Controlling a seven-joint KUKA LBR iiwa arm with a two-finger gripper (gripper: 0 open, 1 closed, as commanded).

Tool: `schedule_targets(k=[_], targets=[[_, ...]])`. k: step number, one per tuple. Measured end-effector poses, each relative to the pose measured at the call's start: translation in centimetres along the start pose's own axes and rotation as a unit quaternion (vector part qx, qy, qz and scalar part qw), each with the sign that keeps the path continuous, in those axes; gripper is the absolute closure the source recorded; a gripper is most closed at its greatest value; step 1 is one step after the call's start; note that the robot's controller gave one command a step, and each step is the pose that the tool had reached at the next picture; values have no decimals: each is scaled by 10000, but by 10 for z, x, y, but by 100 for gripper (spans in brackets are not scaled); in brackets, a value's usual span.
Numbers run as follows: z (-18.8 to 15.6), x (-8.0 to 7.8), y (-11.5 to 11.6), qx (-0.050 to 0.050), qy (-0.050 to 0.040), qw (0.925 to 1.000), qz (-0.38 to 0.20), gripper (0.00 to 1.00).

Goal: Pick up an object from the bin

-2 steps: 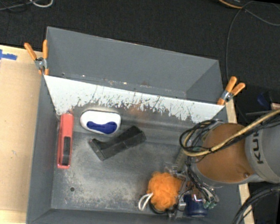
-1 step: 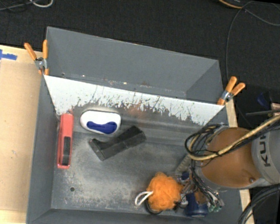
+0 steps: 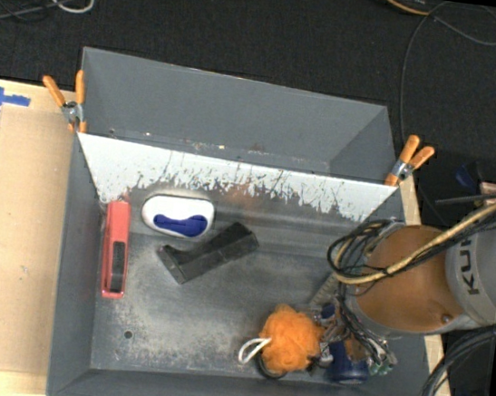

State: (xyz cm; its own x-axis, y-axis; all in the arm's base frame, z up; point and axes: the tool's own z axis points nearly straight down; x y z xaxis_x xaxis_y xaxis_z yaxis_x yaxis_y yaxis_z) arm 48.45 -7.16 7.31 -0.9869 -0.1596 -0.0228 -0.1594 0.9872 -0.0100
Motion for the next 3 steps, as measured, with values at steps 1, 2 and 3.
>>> schedule_targets(k=[1,2,3], targets=[[0,0,0,0,0,10000,-2,100],[-12,-12,27,-3,-2,9993,-371,100],[-12,-12,27,-3,-3,9993,-374,100]])
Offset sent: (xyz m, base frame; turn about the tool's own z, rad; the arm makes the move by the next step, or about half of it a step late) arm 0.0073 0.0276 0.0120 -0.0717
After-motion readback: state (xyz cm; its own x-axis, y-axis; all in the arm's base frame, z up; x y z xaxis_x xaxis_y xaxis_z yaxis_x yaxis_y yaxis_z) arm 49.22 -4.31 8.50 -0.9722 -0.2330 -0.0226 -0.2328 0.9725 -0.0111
